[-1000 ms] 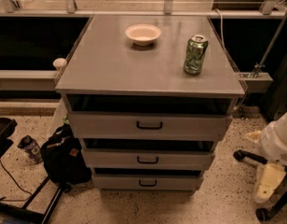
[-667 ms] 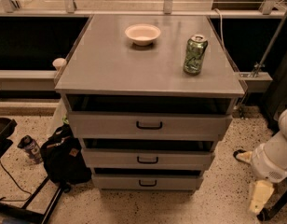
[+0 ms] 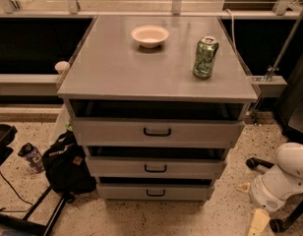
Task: Open middle drawer
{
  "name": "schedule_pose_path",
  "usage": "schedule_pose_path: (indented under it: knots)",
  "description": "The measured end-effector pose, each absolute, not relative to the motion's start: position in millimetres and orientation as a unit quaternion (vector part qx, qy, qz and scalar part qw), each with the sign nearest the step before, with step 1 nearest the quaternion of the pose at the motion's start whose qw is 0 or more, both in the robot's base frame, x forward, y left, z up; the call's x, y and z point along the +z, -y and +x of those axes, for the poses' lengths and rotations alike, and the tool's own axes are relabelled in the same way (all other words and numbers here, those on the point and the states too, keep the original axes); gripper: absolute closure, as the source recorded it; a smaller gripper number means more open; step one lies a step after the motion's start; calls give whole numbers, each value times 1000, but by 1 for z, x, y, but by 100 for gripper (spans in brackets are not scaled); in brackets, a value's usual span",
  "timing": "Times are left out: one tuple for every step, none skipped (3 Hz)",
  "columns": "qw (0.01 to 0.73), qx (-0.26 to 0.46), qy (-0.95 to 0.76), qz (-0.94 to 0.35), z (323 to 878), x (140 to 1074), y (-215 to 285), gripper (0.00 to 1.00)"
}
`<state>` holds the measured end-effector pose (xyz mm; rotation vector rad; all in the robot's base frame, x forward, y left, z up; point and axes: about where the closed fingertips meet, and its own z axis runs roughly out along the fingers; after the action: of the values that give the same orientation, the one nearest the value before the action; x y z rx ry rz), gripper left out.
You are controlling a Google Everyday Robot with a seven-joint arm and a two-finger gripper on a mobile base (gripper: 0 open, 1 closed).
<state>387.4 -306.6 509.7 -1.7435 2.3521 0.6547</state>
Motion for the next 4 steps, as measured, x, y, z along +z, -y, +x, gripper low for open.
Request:
schedule_pose_path:
  knots:
    - [71, 218, -782, -580, 387, 510, 307, 0]
    - [91, 215, -779, -582, 399, 511, 307, 0]
    - [167, 186, -768, -590, 437, 524, 306, 0]
    - [217, 163, -757, -594, 463, 535, 305, 0]
